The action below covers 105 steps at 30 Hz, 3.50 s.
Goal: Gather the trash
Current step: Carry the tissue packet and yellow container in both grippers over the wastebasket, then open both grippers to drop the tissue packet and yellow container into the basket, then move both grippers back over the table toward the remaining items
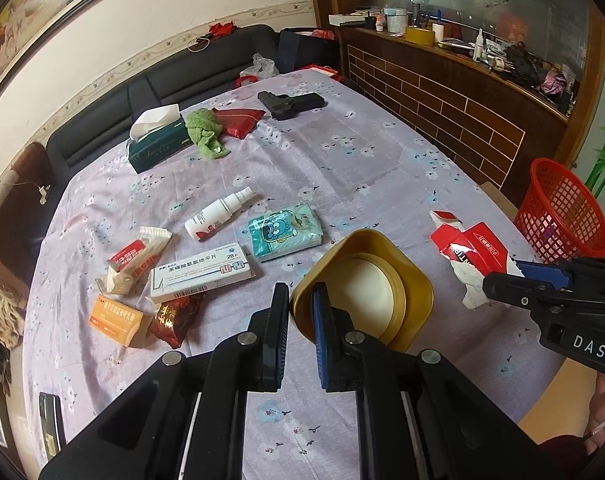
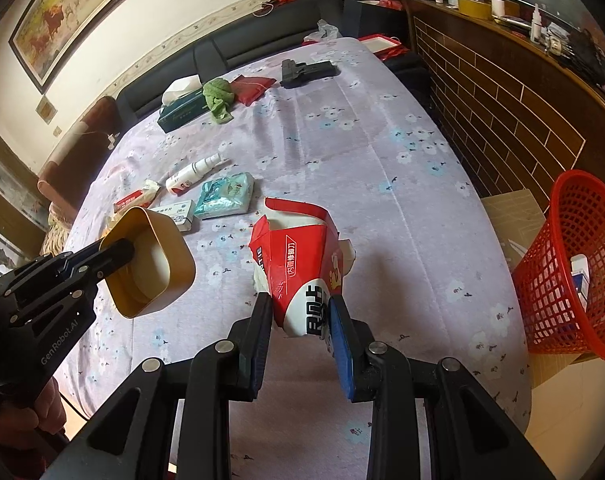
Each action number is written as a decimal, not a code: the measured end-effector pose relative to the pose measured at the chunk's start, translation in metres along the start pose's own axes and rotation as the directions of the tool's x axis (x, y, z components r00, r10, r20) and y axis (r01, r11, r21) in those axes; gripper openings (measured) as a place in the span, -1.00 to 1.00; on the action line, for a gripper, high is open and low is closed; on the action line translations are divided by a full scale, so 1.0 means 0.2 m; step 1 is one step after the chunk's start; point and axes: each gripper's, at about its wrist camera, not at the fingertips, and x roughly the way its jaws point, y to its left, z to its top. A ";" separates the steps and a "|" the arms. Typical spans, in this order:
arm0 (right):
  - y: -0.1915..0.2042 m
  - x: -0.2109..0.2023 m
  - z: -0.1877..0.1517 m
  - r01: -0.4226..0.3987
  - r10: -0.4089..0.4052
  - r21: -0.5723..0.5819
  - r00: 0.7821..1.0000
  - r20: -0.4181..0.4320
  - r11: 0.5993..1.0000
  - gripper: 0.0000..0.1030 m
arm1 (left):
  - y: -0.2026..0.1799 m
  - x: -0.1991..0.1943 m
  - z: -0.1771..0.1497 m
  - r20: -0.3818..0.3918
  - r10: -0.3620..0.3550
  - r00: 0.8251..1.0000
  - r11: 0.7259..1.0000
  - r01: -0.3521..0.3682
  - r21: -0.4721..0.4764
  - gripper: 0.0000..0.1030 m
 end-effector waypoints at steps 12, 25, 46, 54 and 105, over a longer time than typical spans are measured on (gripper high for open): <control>-0.07 -0.06 -0.01 0.020 -0.020 0.024 1.000 0.015 1.000 -0.40 | -0.04 -0.01 0.05 0.000 -0.082 0.997 0.996 0.082 -0.042 -0.78; -0.37 -0.26 -0.01 0.062 -0.073 0.154 0.995 0.068 0.986 -0.40 | -0.35 -0.01 0.19 0.011 -0.179 0.984 0.982 0.178 0.055 -0.78; -1.25 -0.79 -0.02 0.140 -0.256 0.485 0.950 0.180 0.863 -0.39 | -1.32 0.05 0.58 -0.051 -0.415 0.908 0.873 0.413 0.260 -0.78; -1.40 -0.82 0.04 0.144 -0.268 0.494 0.944 0.191 0.858 -0.06 | -1.48 0.07 0.62 -0.054 -0.445 0.894 0.857 0.442 0.265 -0.23; 0.09 -0.11 0.06 -0.041 0.039 -0.069 0.999 -0.028 0.997 0.19 | 1.10 0.18 -0.27 -0.168 -0.032 0.985 0.722 -0.093 -0.685 0.16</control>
